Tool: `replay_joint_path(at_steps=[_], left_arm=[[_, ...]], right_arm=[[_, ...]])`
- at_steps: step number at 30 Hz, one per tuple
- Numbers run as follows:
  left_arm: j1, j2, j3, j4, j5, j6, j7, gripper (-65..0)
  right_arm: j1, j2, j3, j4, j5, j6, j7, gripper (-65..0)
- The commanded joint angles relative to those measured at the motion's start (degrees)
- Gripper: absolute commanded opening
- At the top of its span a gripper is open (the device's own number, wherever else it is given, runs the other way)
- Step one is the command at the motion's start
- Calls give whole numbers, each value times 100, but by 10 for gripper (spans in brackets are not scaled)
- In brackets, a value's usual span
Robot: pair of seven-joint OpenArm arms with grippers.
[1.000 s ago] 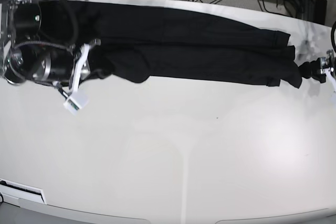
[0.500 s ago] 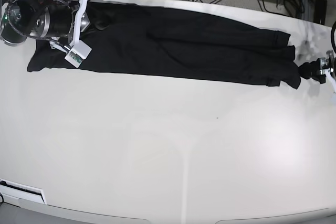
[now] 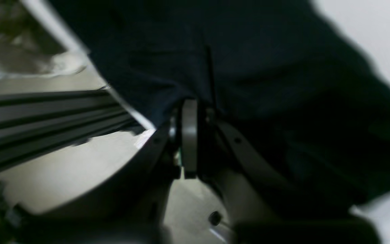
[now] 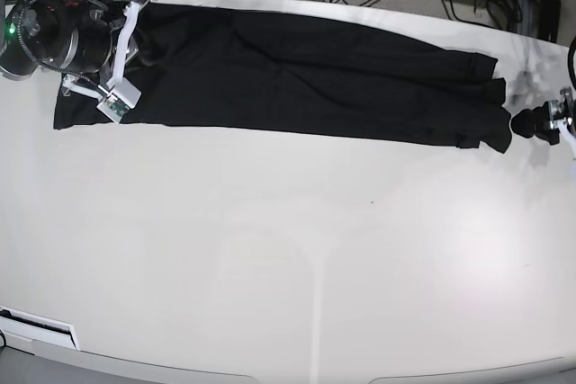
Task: Layout the t-shirt on the table in an organized manner, then fold the t-shirt properly
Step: 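Move the right gripper to the folded shirt's end and grasp it, then grasp the opposite end of the folded strip with the left gripper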
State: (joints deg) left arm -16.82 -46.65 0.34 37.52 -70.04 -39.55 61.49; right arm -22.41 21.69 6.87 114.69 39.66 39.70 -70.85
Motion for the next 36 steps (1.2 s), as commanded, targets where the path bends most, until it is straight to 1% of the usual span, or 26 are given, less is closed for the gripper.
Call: replay_joint_path(at_steps=[1, 2, 3, 4, 6, 8, 9, 10, 11, 14, 15, 16, 19, 21, 23, 26, 28, 29, 32, 34, 36], left_arm=[[-98, -175, -39, 61, -96, -45, -24, -338], [-96, -175, -39, 61, -94, -45, -22, -338], [-96, -175, -39, 61, -94, -45, -22, -338], [-96, -175, -39, 61, -96, -45, -22, -338], [-98, -175, -39, 61, -98, -45, -24, -338], [-98, -173, -39, 61, -98, -45, -26, -338], [-98, -173, -39, 61, -105, -45, -28, -338], [-98, -175, -39, 61, -129, -45, -28, -338], [-98, -175, -42, 61, -162, -45, -26, -338], [-98, -186, -68, 61, -468, -45, -26, -338], [-98, -188, -131, 61, -621, -45, -24, -338], [-98, -186, -229, 61, -750, -45, -22, -338], [-127, -188, -671, 63, -826, -45, 26, -338], [-131, -195, -1003, 66, -822, -45, 122, -338], [-127, -190, -1364, 68, -776, -45, 278, -338], [-92, -190, -1786, 68, -507, -45, 461, -337], [-31, -192, -1926, 68, -343, -45, 452, -338], [22, -190, -1954, 68, -352, -45, 450, -337], [262, -160, -1954, 68, -352, -45, 450, -337], [428, -105, -1954, 68, -352, -45, 448, -337], [573, -39, -1954, 68, -352, -45, 448, -337]], right_arm=[[17, 52, 31, 96, -111, -85, 142, -480], [20, 52, 31, 96, -260, -251, 199, -415], [22, 55, 31, 98, -372, -393, 223, -366], [31, 55, 37, 109, -424, -525, 232, -339], [35, 52, 107, 155, -354, -699, 273, -335], [35, 52, 234, 236, -186, -887, 428, -335], [35, 52, 306, 278, -72, -907, 481, -335], [33, 52, 382, 306, 70, -898, 535, -335], [35, 52, 459, 308, 280, -793, 546, -335], [17, 48, 533, 308, 942, -289, 551, -340], [17, 20, 514, 306, 1134, -118, 544, -367], [4, -15, 490, 306, 1228, 2, 542, -418], [-4, -184, 291, 247, 1235, 30, 514, -643], [4, -264, 63, 101, 1019, 30, 533, -650], [7, -293, -208, -98, 553, 30, 675, -650], [7, -293, -566, -487, -402, 30, 1314, -650], [22, -293, -758, -831, -903, 30, 1738, -650], [22, -293, -839, -1003, -1156, -57, 1906, -650], [31, -293, -1005, -1471, -1888, -529, 2227, -650], [76, -293, -1029, -1633, -2065, -680, 2223, -650], [138, -280, -1025, -1657, -2061, -741, 2208, -650]])
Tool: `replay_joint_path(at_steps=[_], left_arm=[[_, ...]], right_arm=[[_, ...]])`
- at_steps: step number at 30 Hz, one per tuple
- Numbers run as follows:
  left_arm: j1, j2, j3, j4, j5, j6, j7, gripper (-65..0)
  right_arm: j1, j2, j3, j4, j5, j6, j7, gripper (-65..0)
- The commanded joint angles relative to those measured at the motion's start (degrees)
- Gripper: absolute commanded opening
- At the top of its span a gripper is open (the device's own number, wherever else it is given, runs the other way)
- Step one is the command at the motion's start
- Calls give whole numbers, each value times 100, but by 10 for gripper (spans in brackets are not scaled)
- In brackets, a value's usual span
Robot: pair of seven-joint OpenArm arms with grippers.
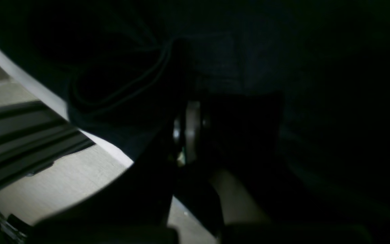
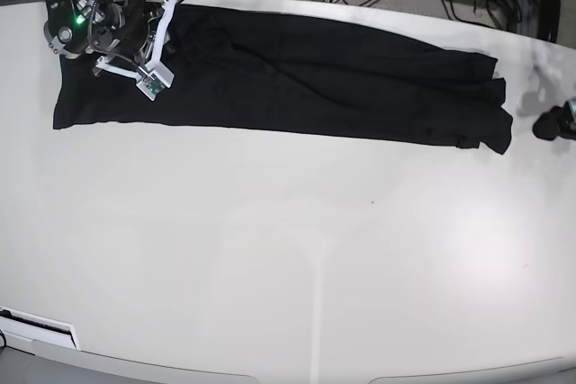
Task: Layout the t-shirt on the table in an organized manner, then fold the t-shirt properly
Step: 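Grasp the opposite end of the folded strip with the left gripper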
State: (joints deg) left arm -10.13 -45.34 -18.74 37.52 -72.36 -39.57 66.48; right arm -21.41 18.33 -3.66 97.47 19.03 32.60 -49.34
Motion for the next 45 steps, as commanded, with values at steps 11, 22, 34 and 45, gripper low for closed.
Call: replay_joint_path(at_steps=[11, 22, 34, 45], left_arm=[[216, 411, -35, 72, -11, -43, 22, -335], [199, 730, 1010, 361, -55, -43, -50, -335], [166, 671, 1537, 514, -28, -43, -643, -650], [184, 625, 984, 514, -31, -43, -474, -650]], right_arm=[[225, 57, 26, 68, 44, -50, 52, -650], [269, 55, 26, 68, 46, -114, 52, -650], [363, 52, 26, 72, 70, -92, 57, -650], [520, 55, 26, 76, 63, -66, 70, -650]])
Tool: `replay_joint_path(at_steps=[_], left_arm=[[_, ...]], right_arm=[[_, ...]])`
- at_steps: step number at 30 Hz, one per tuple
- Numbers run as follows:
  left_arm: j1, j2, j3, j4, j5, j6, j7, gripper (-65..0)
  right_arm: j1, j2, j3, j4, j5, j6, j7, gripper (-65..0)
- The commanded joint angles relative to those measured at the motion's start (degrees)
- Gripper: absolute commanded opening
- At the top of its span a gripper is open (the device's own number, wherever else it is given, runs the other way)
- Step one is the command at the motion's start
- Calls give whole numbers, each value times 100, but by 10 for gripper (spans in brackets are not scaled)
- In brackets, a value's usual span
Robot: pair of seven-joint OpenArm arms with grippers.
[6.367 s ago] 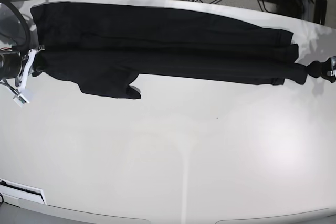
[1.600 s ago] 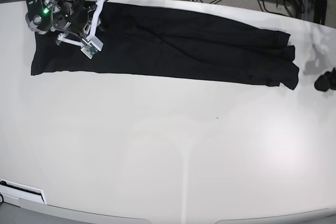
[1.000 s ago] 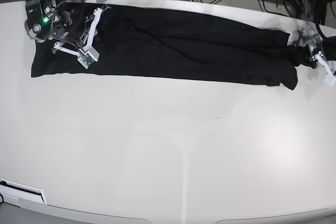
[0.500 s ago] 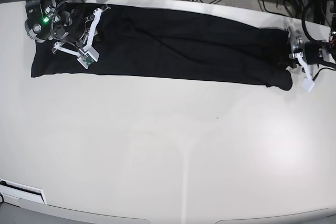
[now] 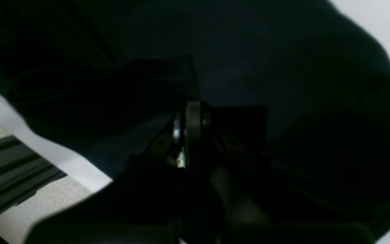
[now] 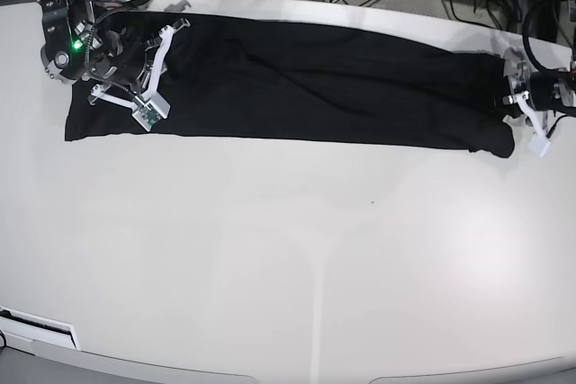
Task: Layout the t-shirt on the table in an organized manner, then fold the t-shirt properly
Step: 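Grasp the opposite end of the folded strip with the left gripper, then fold the strip end with the left gripper toward the right gripper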
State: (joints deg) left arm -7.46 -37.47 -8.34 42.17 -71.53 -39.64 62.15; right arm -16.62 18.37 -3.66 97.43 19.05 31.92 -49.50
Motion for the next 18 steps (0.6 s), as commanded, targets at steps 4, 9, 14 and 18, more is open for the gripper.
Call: replay_joint_path(at_steps=[4, 9, 14, 18], left_arm=[[-83, -229, -173, 48, -114, -36, -42, -650], [-83, -485, -409, 48, -35, -36, -48, -650], [-83, -817, -597, 140, 22, -36, -61, -650], [-79, -949, -597, 597, -693, -36, 673, -650]], right_arm=[[42, 52, 26, 81, 61, 2, 85, -650], [79, 50, 26, 81, 63, 22, 87, -650], [302, 50, 26, 81, 382, 144, 87, -650], [525, 50, 26, 81, 533, 151, 90, -650]])
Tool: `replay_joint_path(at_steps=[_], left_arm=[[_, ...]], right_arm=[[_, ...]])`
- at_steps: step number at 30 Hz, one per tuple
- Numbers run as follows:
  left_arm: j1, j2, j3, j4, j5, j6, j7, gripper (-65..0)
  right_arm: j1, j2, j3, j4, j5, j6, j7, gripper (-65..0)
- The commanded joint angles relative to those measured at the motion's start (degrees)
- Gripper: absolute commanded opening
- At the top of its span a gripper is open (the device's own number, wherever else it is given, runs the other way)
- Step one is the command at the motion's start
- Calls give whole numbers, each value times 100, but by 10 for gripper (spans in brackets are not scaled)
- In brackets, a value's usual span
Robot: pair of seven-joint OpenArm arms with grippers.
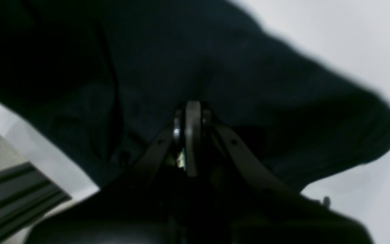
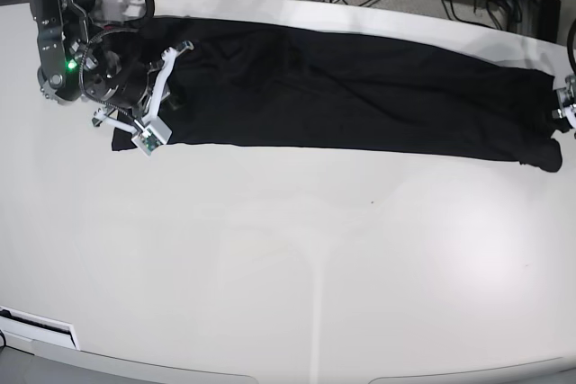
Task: Layout the t-shirt on the table in an organized manner, then fold the t-shirt properly
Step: 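Fold the strip end with the left gripper toward the right gripper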
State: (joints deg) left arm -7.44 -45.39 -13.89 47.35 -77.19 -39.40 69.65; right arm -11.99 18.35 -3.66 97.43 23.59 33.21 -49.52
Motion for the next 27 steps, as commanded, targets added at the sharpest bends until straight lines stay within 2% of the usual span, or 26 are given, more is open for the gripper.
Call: replay_joint_path(at_steps=[1, 3, 5, 6, 10, 17, 21, 23, 27], left_arm=[[-76, -153, -42, 245, -354, -60, 186, -650], [-63, -118, -42, 599, -781, -60, 662, -650], [-50, -57, -42, 964, -781, -60, 1021, -650], [-37, -2, -42, 1189, -781, -60, 1032, -650], [249, 354, -42, 2264, -781, -60, 1029, -650], [1029, 1392, -37, 4297, -781, -60, 852, -650], [1043, 1869, -37, 4476, -781, -60, 557, -650], [1047, 2109, -37, 4476, -496, -60, 376, -650], [1047, 2492, 13, 4437, -275, -60, 363, -650]], right_arm=[[109, 52, 26, 81, 76, 22, 92, -650], [190, 50, 26, 81, 81, 20, 105, -650], [251, 37, 26, 81, 55, 17, 162, -650], [267, 37, 26, 81, 26, 15, 245, -650], [264, 39, 26, 81, -4, -125, 345, -650], [260, 37, 26, 79, -4, -249, 332, -650], [229, 39, 28, 79, -4, -280, 326, -650], [225, 39, 26, 79, -4, -260, 271, -650], [229, 37, 26, 79, 0, -229, 238, -650]])
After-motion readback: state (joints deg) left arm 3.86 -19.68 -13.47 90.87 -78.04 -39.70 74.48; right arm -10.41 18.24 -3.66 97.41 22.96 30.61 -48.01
